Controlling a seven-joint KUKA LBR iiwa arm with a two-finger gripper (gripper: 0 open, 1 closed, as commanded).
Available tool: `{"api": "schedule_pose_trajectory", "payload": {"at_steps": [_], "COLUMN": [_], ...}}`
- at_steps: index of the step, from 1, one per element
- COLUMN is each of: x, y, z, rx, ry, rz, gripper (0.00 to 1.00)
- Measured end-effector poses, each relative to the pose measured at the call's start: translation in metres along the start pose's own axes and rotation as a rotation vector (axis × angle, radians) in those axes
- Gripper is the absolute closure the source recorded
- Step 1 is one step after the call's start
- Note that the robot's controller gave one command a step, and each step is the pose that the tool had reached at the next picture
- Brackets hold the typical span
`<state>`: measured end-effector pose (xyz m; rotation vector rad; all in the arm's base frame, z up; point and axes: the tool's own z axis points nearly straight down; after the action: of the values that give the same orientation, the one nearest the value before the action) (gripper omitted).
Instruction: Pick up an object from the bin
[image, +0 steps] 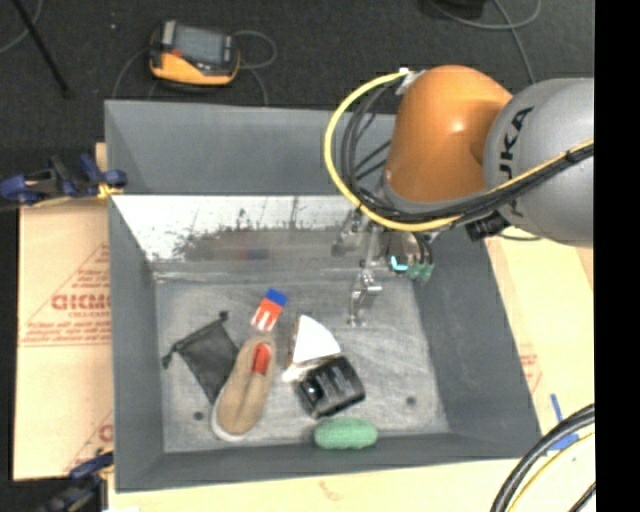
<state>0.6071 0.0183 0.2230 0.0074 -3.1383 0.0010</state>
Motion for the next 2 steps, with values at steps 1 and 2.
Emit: {"api": "schedule_pose_trajectory", "payload": {"at_steps": [1,2], "x": [-0.001,-0.001], "y": [0.0,-0.003], "z": [-0.005,0.034], "rx": [0.0,0.0], "ry": [-0.008,-0.016], "rz": [0.0,-0.042], "gripper": [0.0,0.0]}}
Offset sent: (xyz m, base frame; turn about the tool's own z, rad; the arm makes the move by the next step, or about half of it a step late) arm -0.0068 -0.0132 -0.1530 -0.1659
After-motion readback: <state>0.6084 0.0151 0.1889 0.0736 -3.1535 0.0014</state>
